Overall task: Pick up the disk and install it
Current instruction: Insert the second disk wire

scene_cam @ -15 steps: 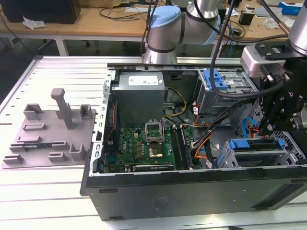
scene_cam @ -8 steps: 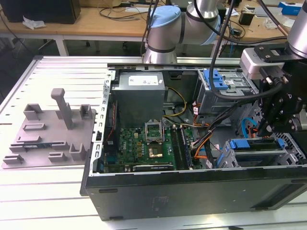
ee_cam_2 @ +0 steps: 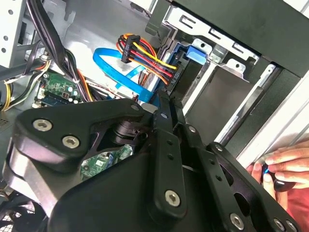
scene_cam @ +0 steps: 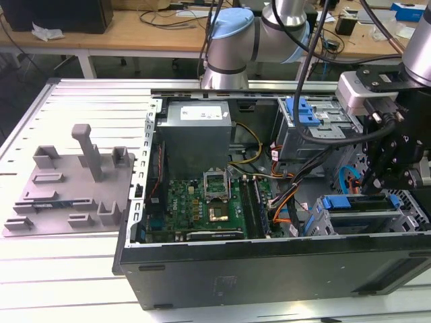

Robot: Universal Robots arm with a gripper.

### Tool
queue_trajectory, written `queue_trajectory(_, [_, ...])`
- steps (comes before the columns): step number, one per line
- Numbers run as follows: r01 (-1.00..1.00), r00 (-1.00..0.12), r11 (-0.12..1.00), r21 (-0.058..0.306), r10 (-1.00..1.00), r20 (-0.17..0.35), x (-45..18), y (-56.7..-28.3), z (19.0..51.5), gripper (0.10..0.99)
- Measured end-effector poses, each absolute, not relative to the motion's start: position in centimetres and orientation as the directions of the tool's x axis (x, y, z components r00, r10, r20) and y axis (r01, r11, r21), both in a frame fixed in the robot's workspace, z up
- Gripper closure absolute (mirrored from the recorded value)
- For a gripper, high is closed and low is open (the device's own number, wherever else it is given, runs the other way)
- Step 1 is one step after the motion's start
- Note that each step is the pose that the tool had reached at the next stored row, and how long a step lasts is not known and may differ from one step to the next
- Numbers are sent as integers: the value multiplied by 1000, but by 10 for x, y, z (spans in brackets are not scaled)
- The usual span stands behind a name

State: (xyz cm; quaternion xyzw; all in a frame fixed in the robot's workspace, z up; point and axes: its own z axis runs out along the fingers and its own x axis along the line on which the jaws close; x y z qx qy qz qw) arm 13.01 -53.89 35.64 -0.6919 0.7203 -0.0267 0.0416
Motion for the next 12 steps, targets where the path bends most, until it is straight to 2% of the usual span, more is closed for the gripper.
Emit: queue_trajectory(12, [-995, -39, 41, -96, -999, -23, 130, -539, 354, 922])
